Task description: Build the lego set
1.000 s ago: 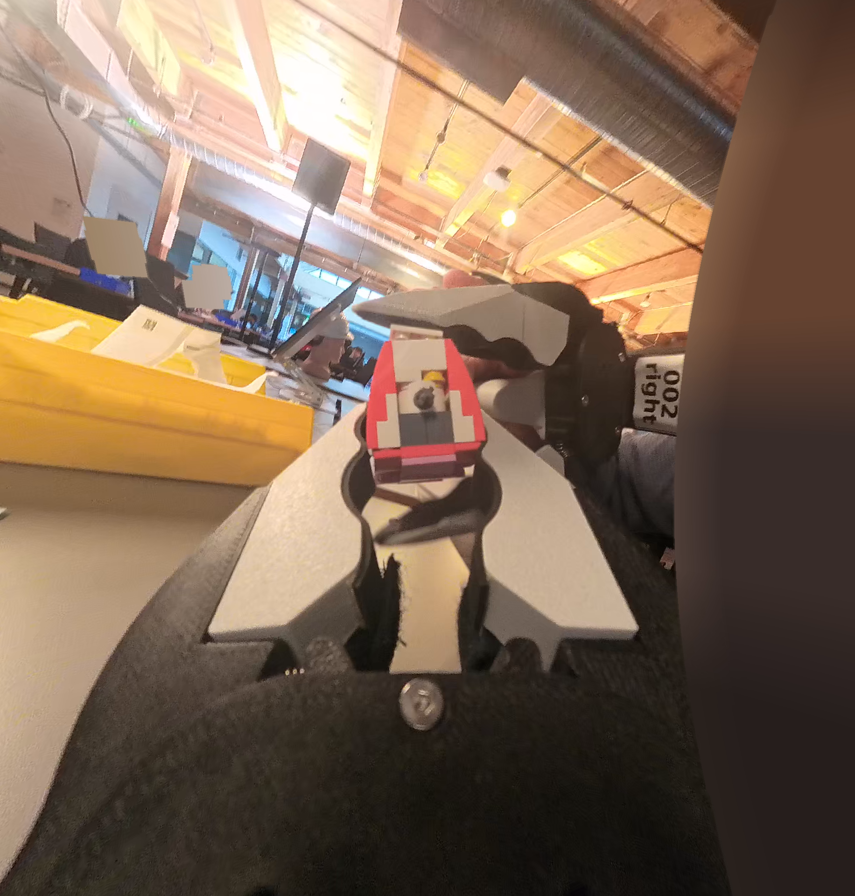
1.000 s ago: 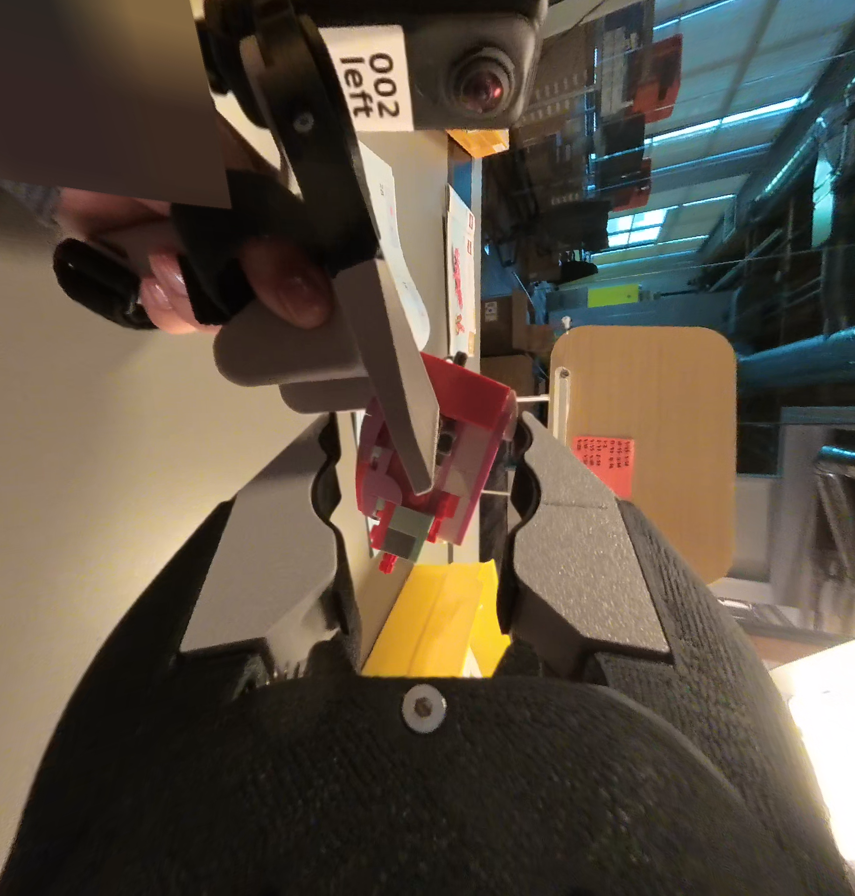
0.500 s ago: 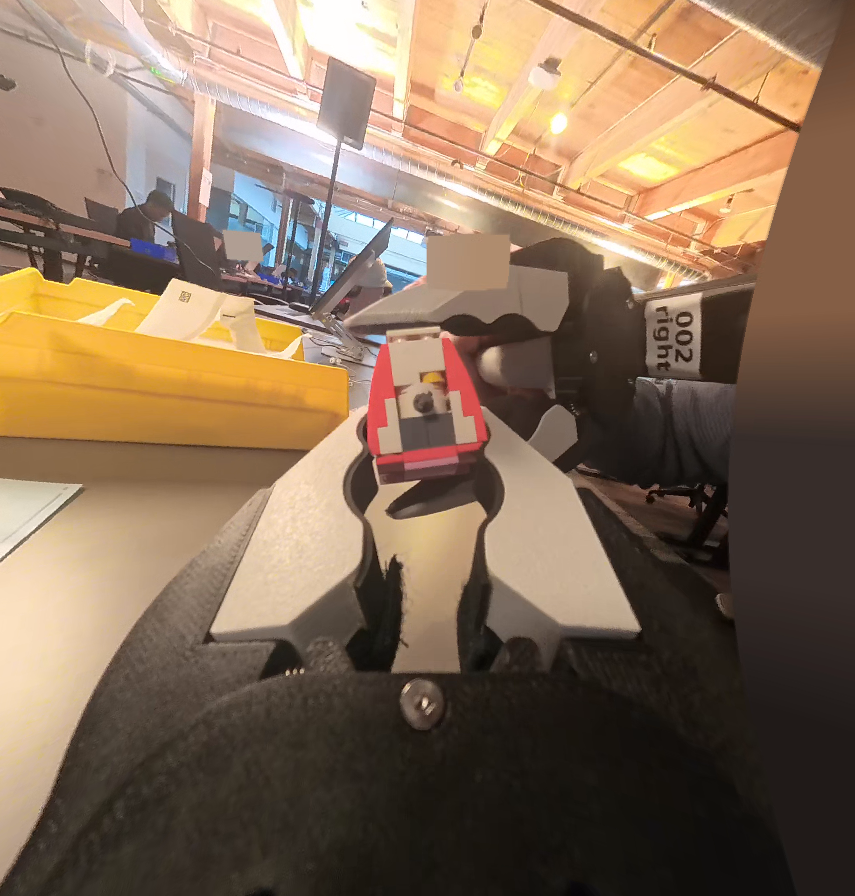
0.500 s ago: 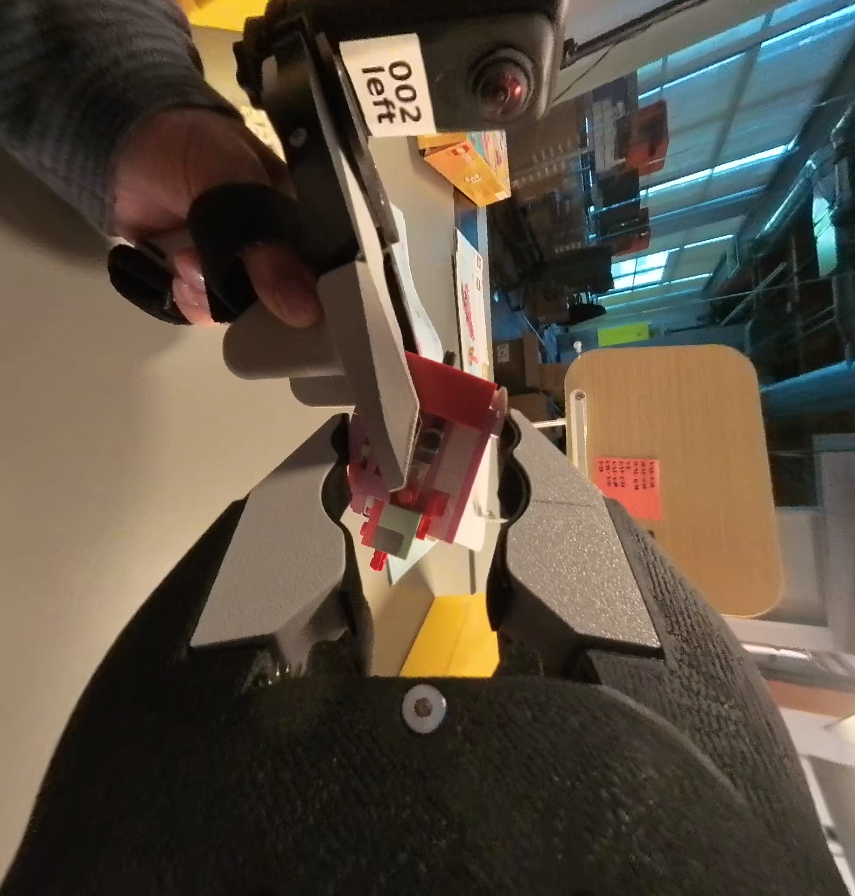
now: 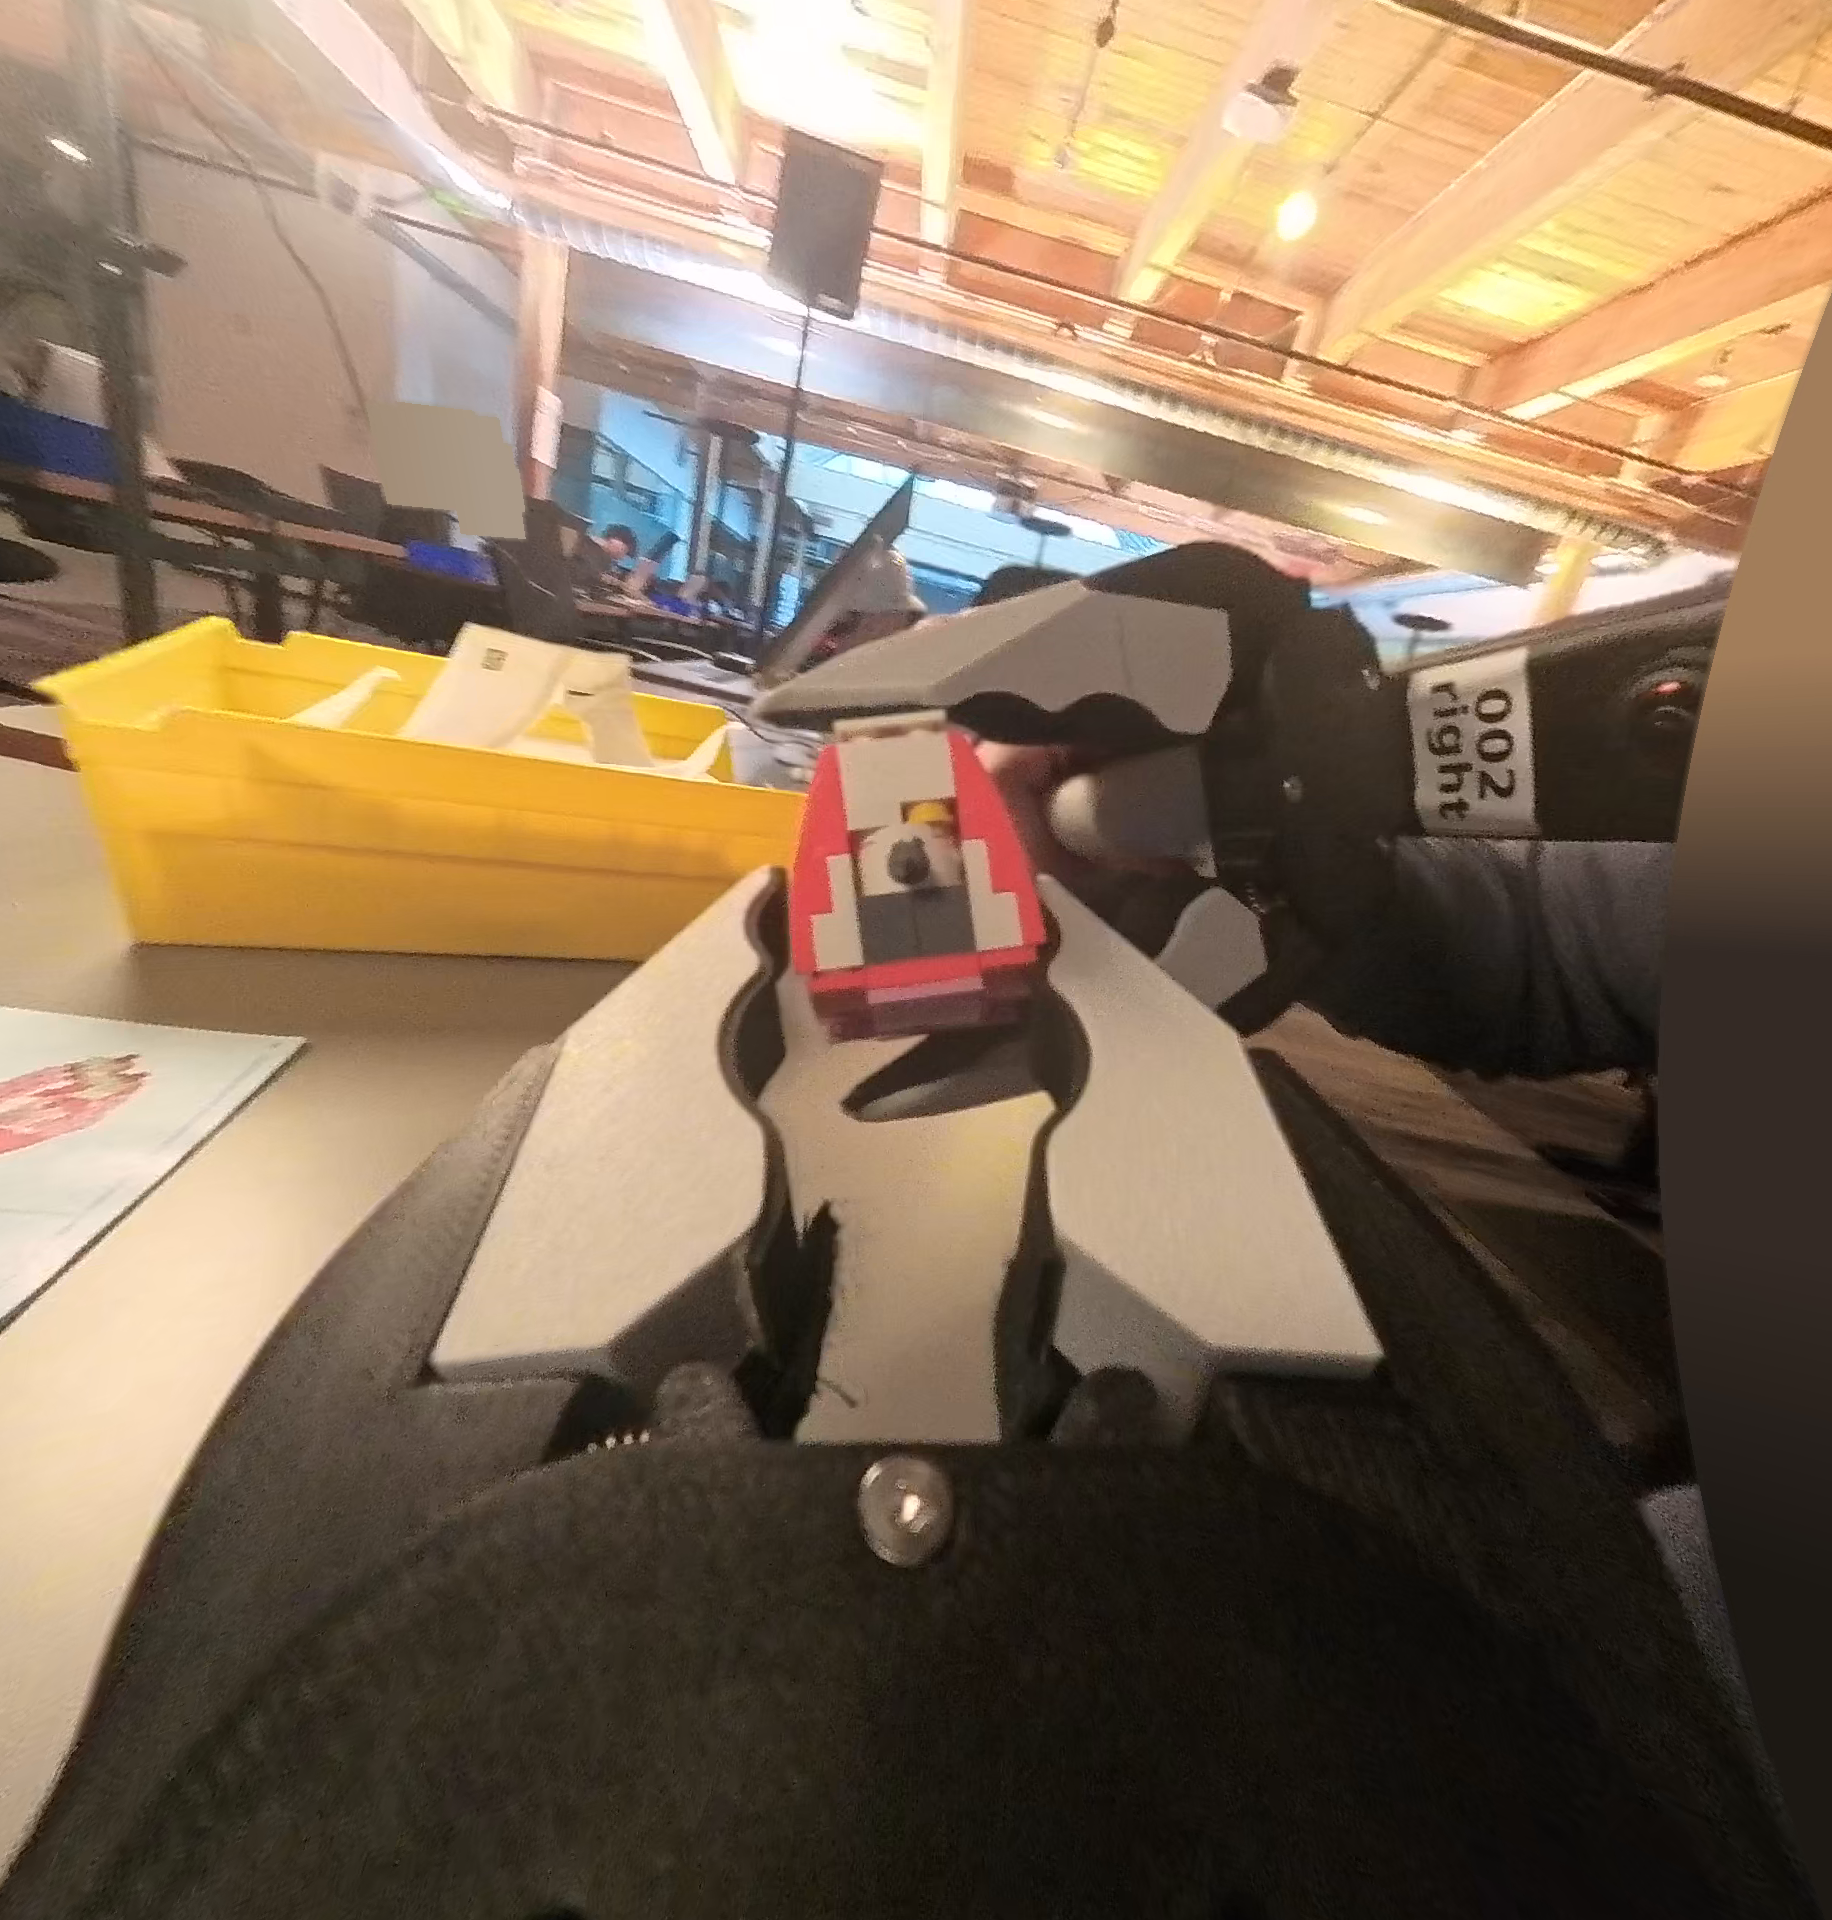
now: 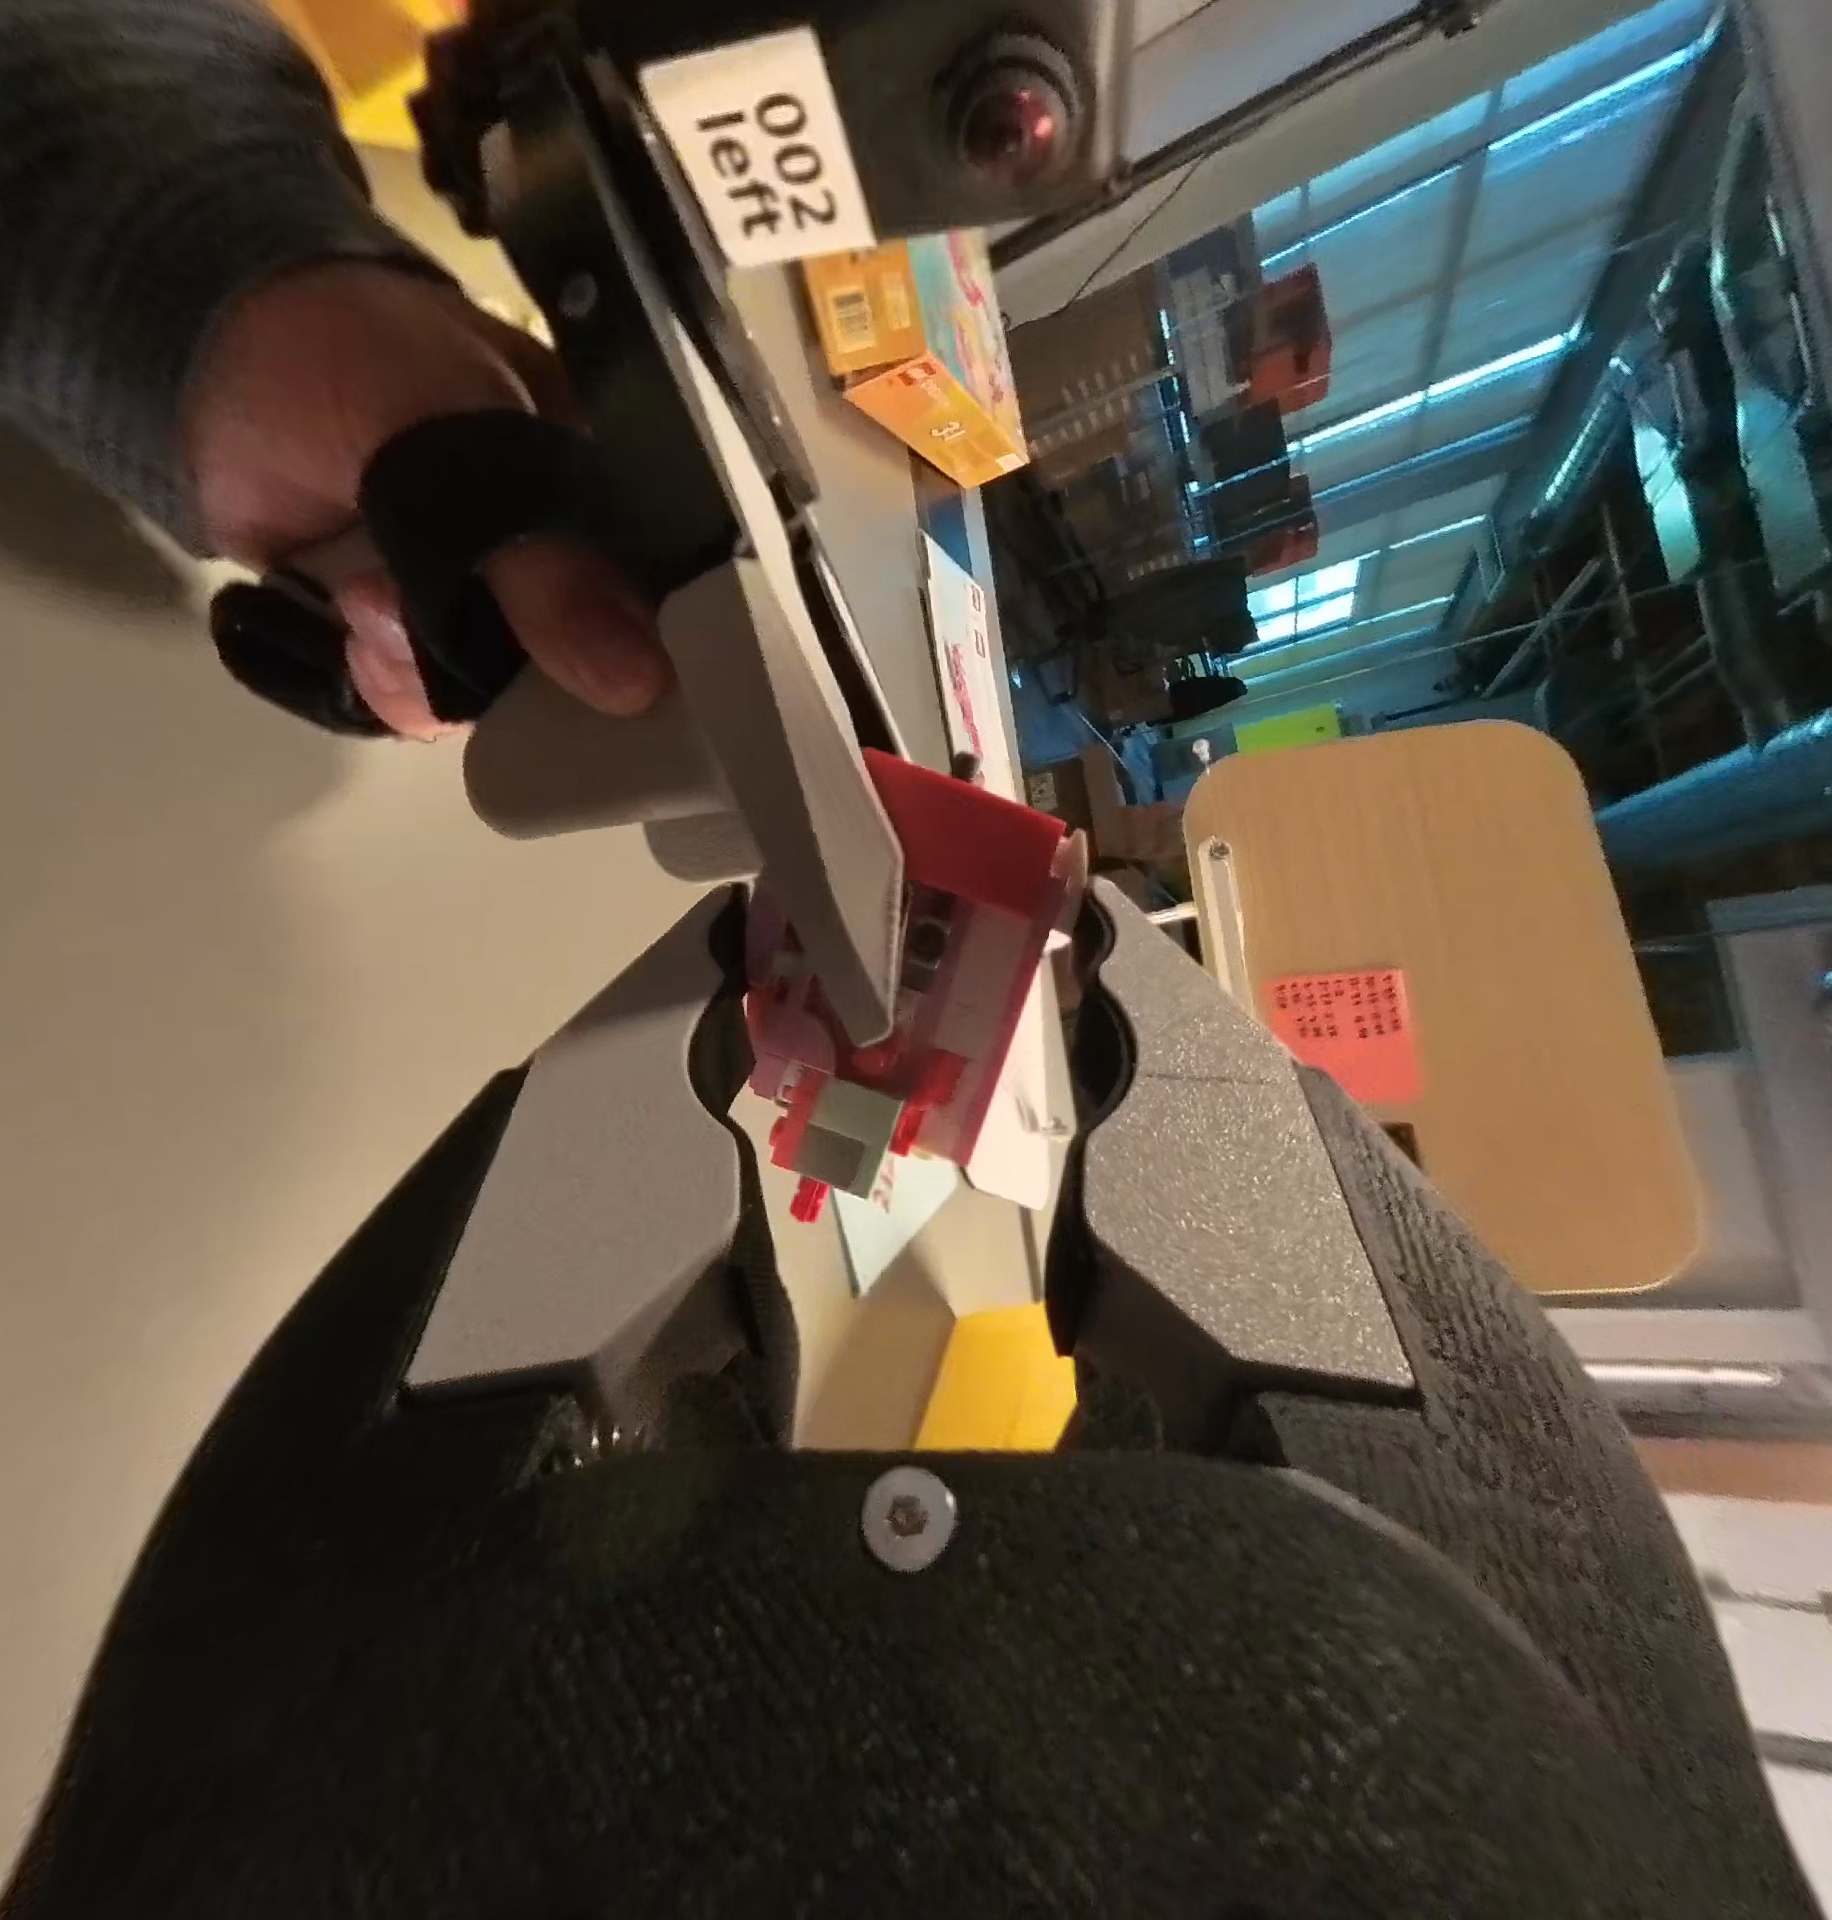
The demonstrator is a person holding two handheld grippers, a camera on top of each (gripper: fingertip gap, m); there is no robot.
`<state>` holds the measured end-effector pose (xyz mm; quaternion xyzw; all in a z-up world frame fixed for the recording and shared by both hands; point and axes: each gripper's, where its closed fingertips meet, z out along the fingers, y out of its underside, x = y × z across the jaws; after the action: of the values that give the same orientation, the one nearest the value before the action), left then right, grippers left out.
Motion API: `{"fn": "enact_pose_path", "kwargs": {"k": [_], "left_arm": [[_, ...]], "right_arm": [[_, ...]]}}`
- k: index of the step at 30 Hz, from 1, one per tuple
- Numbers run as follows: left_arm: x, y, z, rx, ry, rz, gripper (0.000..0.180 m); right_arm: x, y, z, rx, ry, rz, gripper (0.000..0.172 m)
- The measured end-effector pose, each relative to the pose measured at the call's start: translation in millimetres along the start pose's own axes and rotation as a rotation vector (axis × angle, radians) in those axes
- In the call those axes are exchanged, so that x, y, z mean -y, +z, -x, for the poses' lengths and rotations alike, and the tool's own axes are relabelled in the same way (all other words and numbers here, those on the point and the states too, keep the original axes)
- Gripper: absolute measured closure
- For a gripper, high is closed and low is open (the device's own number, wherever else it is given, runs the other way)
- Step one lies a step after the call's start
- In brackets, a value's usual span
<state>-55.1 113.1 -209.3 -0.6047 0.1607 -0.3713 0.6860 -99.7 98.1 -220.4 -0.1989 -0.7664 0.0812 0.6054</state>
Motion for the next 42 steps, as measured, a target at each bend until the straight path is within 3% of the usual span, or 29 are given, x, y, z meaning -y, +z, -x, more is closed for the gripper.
{"fn": "enact_pose_path", "kwargs": {"k": [10,21,32,36,42], "left_arm": [[6,-3,-3,-0.020,-0.012,-0.078,0.141],[-13,3,-3,0.076,0.155,0.118,0.143],[-7,0,3,0.050,0.032,-0.021,0.141],[-7,1,3,0.077,0.099,-0.031,0.135],[-11,-3,18,0.129,0.158,0.056,0.143]], "right_arm": [[2,-4,-3,-0.127,0.151,-0.113,0.112],[-8,-8,2,-0.163,-0.212,-0.003,0.113],[-18,0,-9,-0.293,0.285,-0.110,0.112],[-11,10,-4,-0.308,0.334,-0.177,0.112],[-17,20,-6,-0.335,0.337,-0.184,0.111]]}}
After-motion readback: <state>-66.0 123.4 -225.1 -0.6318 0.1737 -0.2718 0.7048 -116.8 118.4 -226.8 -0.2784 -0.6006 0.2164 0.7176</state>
